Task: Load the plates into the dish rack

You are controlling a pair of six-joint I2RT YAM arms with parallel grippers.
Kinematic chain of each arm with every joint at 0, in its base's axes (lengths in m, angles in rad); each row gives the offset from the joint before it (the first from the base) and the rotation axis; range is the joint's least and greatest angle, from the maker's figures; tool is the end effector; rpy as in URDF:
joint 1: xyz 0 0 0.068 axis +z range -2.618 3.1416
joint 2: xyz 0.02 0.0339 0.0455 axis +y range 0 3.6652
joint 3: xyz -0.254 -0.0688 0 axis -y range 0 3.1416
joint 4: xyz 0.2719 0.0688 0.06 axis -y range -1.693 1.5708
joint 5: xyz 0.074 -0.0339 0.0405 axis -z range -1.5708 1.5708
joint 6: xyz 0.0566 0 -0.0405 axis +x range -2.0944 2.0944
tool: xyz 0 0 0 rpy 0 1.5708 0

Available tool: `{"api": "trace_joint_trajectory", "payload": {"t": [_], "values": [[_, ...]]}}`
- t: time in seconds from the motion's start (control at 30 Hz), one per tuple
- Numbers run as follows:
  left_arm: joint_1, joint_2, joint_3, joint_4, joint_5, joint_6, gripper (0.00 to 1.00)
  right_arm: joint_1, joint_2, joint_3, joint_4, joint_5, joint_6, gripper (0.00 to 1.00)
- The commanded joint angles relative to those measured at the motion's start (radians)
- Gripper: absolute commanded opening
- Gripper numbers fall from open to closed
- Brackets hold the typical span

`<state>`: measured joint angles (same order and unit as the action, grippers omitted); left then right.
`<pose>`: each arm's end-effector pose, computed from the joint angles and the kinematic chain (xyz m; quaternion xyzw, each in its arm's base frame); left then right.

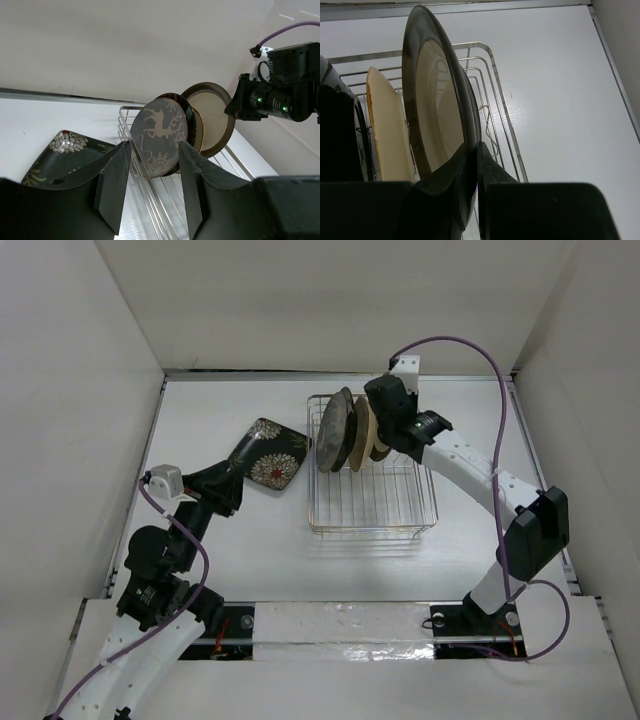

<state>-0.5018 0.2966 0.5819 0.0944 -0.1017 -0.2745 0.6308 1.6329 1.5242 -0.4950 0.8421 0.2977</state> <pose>0.1274 -0.0633 0.3701 0.0217 0.5614 -0.2865 0.7761 0.3516 0.2045 0.3338 0.0534 0.8283 -0.1336 0.5414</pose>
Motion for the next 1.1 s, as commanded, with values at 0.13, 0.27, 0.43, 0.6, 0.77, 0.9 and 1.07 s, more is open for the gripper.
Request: {"api": "trace_joint_trajectory", "payload": {"t": [0.13,0.27,0.43,0.6,0.77,0.9,1.07], "values": [[0.002,0.065,0.029,0.016,0.033,-0.008,0.39,0.046,0.076,0.116,0.076,0.094,-0.015,0.0],[0.002,0.127,0.042,-0.005,0.045,-0.006,0.34,0.069,0.126,0.142,0.068,0.104,-0.005,0.0],[0.002,0.182,0.056,-0.016,0.034,-0.011,0.32,0.078,0.131,0.131,0.082,0.107,0.02,0.09],[0.002,0.203,0.055,-0.012,0.043,-0.026,0.34,0.078,0.093,0.08,0.141,0.081,0.032,0.16],[0.002,0.298,0.073,-0.031,0.08,-0.048,0.44,0.087,0.07,0.06,0.165,0.063,0.05,0.21],[0.002,0.372,0.087,-0.03,0.082,-0.078,0.52,0.087,0.074,0.05,0.187,0.031,0.054,0.29],[0.002,0.427,0.108,-0.035,0.042,-0.129,0.54,0.087,0.059,0.028,0.202,0.012,0.055,0.38]]}}
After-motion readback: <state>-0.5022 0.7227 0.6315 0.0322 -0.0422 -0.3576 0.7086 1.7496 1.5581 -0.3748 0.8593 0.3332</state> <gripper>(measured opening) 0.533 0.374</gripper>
